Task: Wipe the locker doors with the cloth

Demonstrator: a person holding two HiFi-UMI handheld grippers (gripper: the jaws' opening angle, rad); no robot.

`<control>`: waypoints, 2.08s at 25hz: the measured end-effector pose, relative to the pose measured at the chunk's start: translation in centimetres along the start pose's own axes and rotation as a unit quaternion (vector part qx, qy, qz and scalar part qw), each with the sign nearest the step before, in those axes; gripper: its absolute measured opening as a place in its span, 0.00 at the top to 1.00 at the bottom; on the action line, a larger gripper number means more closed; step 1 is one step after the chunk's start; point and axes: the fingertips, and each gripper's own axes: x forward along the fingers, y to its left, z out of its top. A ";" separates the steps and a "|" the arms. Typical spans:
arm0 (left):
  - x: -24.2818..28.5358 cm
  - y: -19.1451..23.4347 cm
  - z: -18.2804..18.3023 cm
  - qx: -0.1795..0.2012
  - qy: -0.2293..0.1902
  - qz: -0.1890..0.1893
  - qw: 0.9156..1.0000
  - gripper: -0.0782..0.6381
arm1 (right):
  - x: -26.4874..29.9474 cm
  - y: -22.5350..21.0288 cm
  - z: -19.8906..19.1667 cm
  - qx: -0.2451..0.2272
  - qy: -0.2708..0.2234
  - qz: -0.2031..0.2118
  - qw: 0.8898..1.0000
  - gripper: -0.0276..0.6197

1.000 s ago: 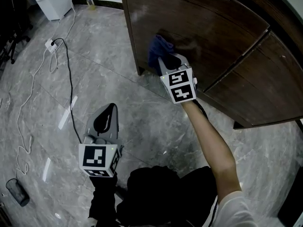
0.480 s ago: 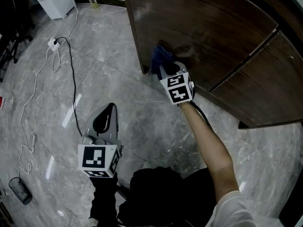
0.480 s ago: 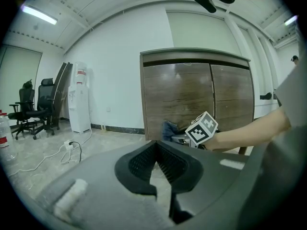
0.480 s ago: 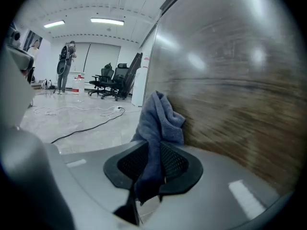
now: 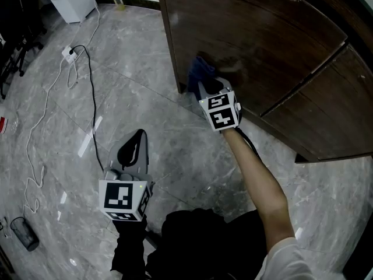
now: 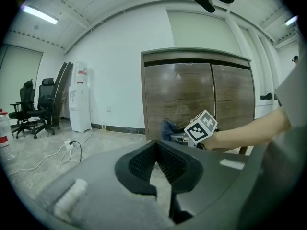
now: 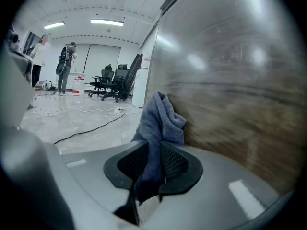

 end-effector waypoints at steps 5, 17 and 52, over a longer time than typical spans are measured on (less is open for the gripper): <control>-0.2 -0.1 0.3 -0.003 -0.005 -0.002 1.000 0.89 | -1.5 -0.4 5.4 -0.012 -0.039 -0.003 0.999 0.83; -0.9 -0.1 1.3 -0.005 -0.014 -0.002 1.000 0.89 | -5.4 -2.2 18.3 -0.037 -0.122 -0.016 0.992 0.83; -0.4 0.6 0.2 -0.022 -0.012 -0.001 1.000 0.89 | -2.9 -0.1 21.6 -0.037 -0.131 -0.020 0.991 0.83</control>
